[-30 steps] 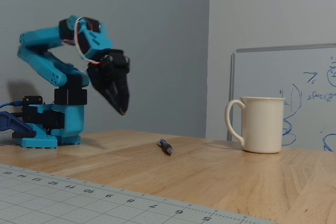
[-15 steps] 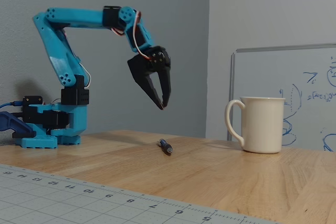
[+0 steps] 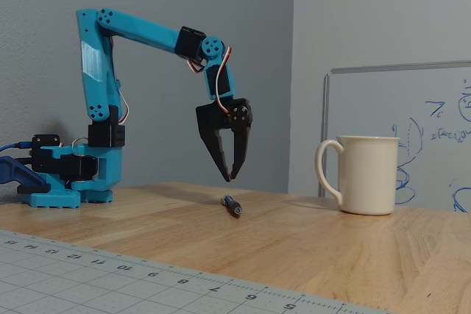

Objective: Touch the pen.

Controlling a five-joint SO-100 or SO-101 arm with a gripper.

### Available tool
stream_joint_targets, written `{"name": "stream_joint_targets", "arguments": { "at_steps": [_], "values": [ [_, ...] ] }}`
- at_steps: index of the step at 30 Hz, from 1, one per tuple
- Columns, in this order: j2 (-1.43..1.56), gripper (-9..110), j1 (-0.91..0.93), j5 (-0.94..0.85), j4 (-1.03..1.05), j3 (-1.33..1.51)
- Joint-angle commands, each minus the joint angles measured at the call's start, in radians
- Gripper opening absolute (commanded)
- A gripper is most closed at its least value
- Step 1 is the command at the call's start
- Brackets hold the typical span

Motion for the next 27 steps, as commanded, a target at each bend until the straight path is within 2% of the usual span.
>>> {"name": "stream_joint_targets", "arguments": {
  "at_steps": [1,14,21,27],
  "values": [
    [-0.009,1,-0.011,0.008,-0.014,-0.089],
    [-0.066,1,-0.012,0.002,-0.018,-0.094],
    [-0.072,1,-0.011,0.005,-0.143,-0.08],
    [-0.133,1,-0.011,0.0,-0.156,-0.074]
  ]
}}
